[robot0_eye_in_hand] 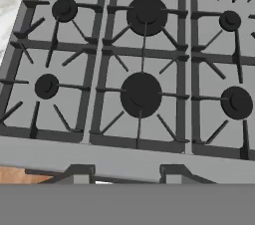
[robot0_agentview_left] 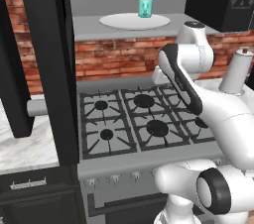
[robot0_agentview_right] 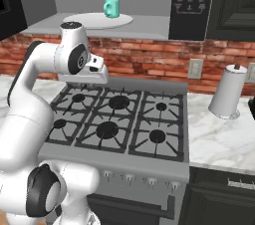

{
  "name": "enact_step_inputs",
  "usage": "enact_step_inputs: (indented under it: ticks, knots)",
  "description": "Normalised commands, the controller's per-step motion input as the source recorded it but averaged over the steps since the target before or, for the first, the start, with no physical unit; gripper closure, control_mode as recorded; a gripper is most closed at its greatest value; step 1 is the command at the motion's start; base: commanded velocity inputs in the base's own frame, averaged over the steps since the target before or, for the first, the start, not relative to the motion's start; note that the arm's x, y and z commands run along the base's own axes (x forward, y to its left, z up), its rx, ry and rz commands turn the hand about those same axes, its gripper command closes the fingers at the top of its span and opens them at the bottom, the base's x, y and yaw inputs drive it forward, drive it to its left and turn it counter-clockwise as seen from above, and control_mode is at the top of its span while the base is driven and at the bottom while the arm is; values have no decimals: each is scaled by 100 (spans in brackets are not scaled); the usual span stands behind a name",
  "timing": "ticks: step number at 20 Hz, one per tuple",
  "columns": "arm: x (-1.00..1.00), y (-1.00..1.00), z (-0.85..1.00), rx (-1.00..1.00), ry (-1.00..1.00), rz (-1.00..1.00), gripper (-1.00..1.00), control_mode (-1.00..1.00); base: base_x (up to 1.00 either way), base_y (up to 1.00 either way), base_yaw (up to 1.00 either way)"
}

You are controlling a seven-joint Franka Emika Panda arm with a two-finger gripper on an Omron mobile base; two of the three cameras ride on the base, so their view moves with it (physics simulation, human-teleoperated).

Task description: Pick the cup of tea, navigate to the dining table, and place it on the saucer.

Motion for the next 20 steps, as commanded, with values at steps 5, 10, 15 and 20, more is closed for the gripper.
enact_step_inputs:
  ticks: [5,10,15,20]
  knots:
    - [-43,1,2,4,-2,0,-100,-100,0,0,0]
    - [-37,-15,62,23,-22,0,-100,-100,0,0,0]
    - [-51,0,92,19,-39,-6,-100,-100,0,0,0]
    - [-23,3,100,3,-36,-12,-100,-100,0,0,0]
